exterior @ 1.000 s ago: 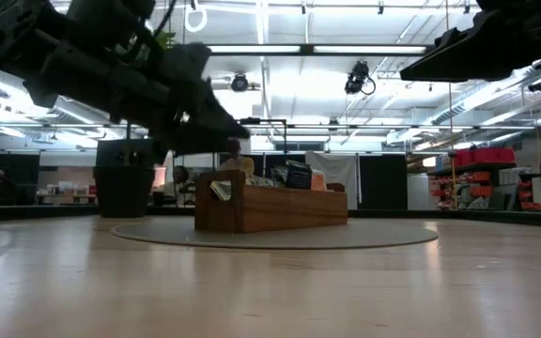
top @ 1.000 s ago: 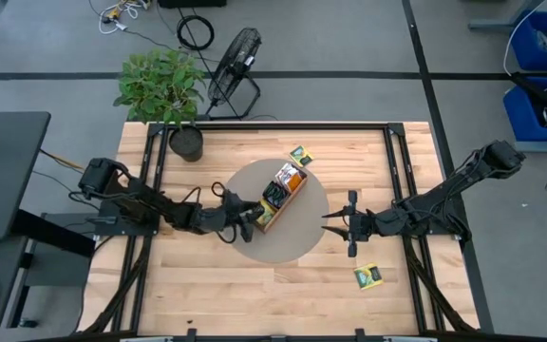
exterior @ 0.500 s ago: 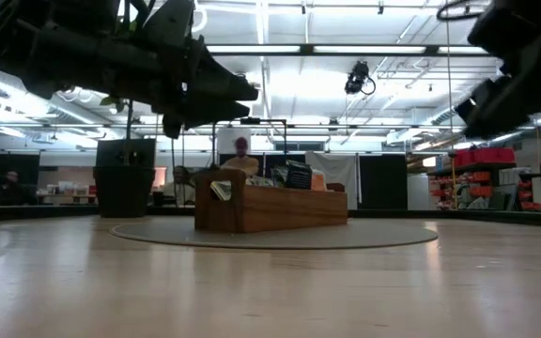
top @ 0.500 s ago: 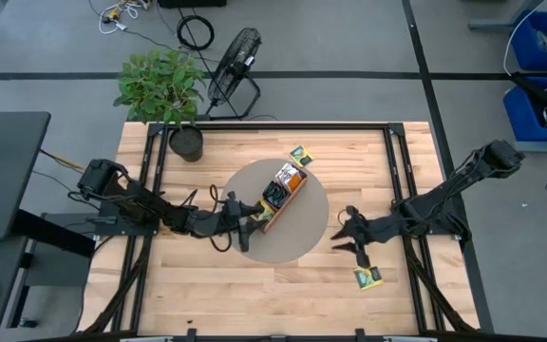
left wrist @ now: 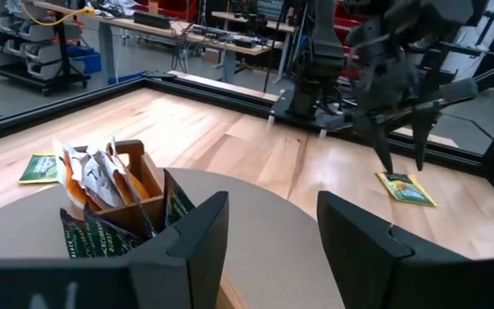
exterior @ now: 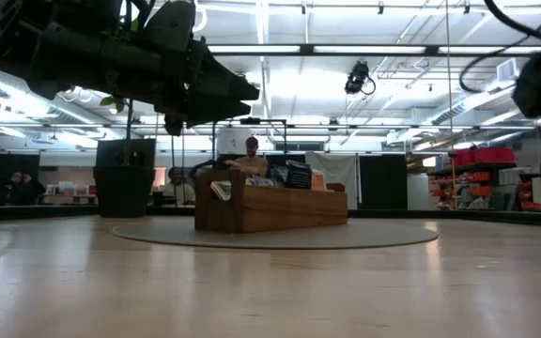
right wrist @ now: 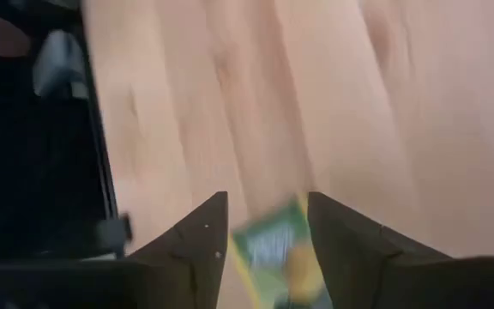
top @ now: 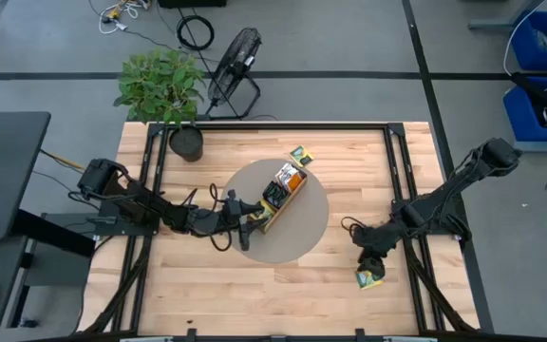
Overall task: Pick & Place Tea
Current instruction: Put the yellow tea bag into the left section of the wooden organizer
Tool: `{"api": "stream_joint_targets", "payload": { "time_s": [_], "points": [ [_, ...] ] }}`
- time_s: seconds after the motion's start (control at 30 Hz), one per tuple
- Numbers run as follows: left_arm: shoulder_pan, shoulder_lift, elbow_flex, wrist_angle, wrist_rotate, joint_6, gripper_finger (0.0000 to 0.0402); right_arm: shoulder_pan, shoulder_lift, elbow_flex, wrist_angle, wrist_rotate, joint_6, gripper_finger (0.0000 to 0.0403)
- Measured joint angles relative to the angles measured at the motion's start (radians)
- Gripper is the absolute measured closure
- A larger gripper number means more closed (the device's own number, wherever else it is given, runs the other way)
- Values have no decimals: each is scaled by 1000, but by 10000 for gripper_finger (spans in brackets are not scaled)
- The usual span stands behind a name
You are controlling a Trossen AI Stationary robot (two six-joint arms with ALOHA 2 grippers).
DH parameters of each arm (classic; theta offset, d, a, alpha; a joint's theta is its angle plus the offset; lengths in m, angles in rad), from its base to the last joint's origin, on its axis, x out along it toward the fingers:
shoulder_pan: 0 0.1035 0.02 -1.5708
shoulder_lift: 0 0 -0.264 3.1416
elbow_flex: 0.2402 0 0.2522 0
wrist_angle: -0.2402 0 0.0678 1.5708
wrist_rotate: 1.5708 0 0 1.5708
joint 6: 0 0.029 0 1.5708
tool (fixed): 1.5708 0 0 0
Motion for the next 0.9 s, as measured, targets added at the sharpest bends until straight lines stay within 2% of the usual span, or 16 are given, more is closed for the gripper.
{"api": "stream_joint_targets", "payload": {
  "time_s": [0.1,0.27,0.53,0.7,0.77,0.9],
  "points": [
    [0,0,0,0,0,9,216,15,0,0,-55,-57,115,223],
    [0,0,0,0,0,27,216,27,0,0,-78,-135,180,226],
    [0,0,0,-2,0,28,216,27,0,0,-167,-149,225,250],
    [0,0,0,-10,3,28,216,51,1,0,-196,-49,214,245],
    [0,0,0,-15,3,28,216,65,2,0,-198,-5,215,232],
    [0,0,0,-15,3,28,216,109,28,0,-199,15,227,194]
  ]
}}
